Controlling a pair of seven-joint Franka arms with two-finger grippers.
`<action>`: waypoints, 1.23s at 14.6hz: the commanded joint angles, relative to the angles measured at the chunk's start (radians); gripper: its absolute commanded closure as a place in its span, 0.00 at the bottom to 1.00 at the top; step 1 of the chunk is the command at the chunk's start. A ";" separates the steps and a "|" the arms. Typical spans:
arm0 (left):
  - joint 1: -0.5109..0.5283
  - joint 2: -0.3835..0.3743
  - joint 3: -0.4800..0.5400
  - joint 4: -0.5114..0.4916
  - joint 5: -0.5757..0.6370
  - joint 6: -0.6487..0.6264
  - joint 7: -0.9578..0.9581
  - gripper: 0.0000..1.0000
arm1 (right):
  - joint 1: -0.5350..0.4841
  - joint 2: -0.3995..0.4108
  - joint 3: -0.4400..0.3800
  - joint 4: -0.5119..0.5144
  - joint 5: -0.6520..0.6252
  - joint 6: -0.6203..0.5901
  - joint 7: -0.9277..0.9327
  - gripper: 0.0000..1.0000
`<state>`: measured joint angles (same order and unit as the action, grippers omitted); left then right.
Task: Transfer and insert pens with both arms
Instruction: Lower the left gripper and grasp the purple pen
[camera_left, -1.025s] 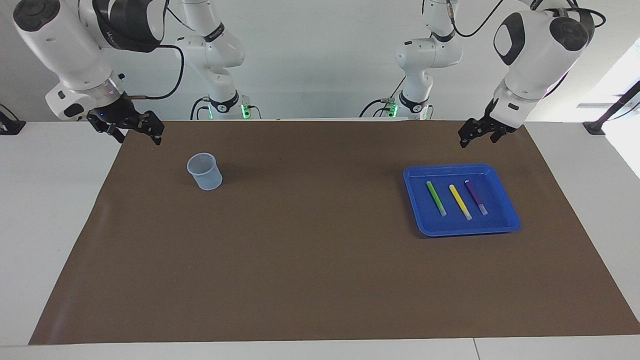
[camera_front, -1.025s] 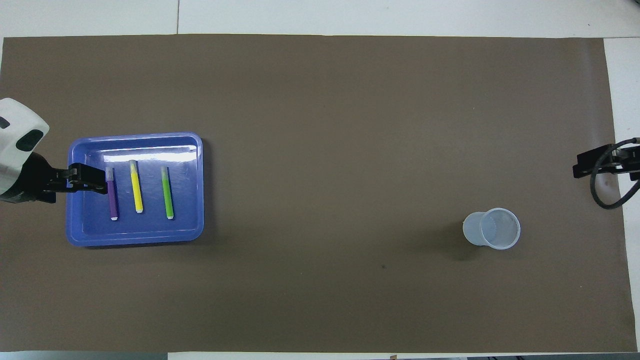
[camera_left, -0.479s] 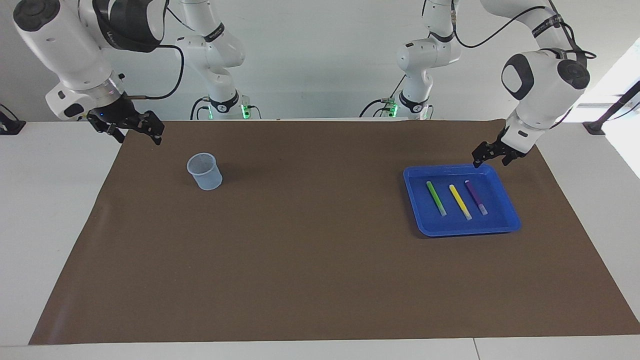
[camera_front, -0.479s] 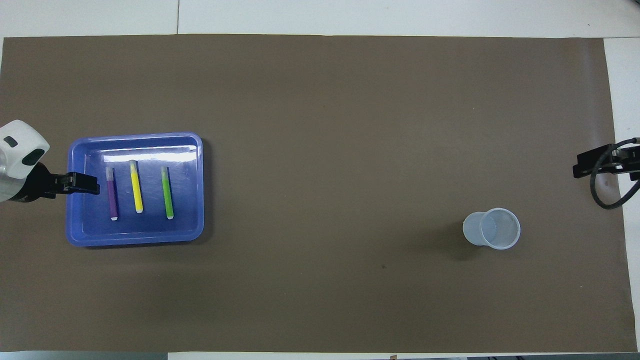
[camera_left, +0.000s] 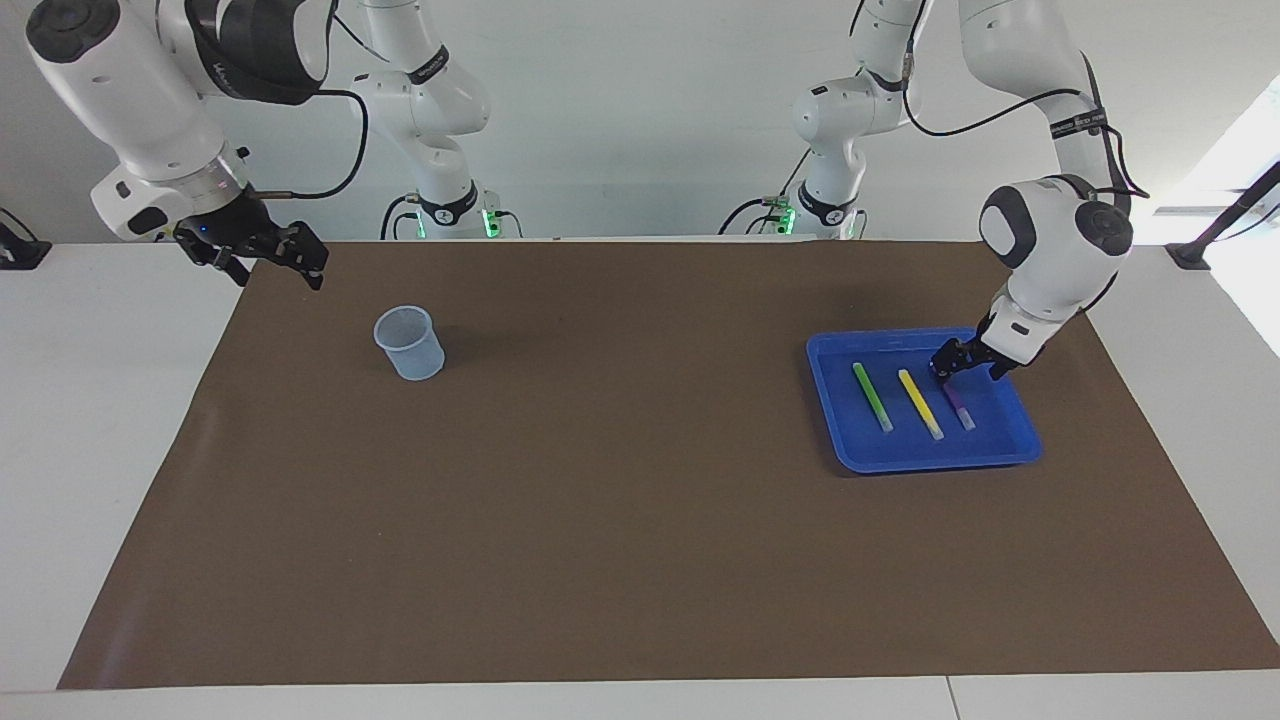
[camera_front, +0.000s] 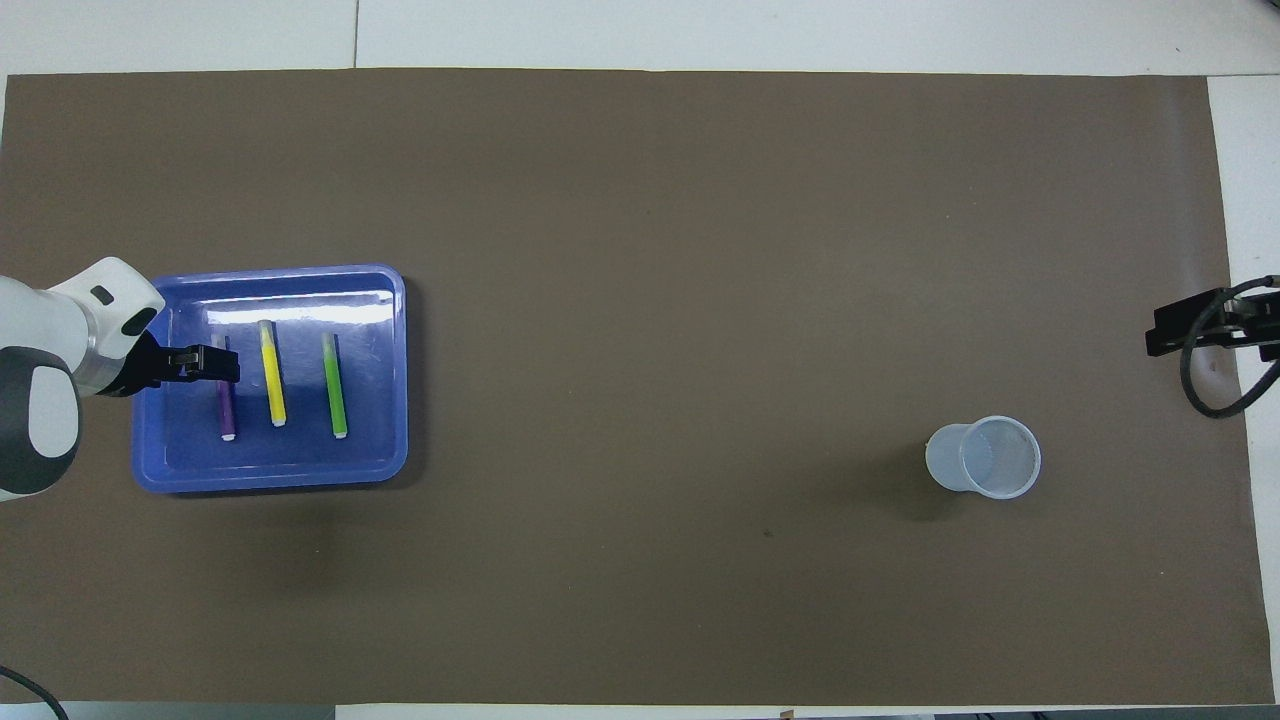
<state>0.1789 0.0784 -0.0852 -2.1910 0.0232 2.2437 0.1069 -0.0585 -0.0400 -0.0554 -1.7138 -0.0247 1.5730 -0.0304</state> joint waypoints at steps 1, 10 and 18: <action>0.007 0.032 -0.002 -0.009 0.050 0.056 0.019 0.05 | -0.009 -0.015 0.008 -0.015 0.015 0.004 0.010 0.00; 0.004 0.109 -0.002 -0.006 0.052 0.114 0.022 0.25 | -0.009 -0.015 0.008 -0.015 0.015 0.005 0.010 0.00; 0.004 0.110 -0.002 -0.004 0.052 0.120 0.022 0.62 | -0.009 -0.015 0.008 -0.015 0.015 0.004 0.010 0.00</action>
<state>0.1782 0.1856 -0.0896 -2.1882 0.0585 2.3415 0.1205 -0.0585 -0.0400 -0.0554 -1.7138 -0.0247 1.5730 -0.0304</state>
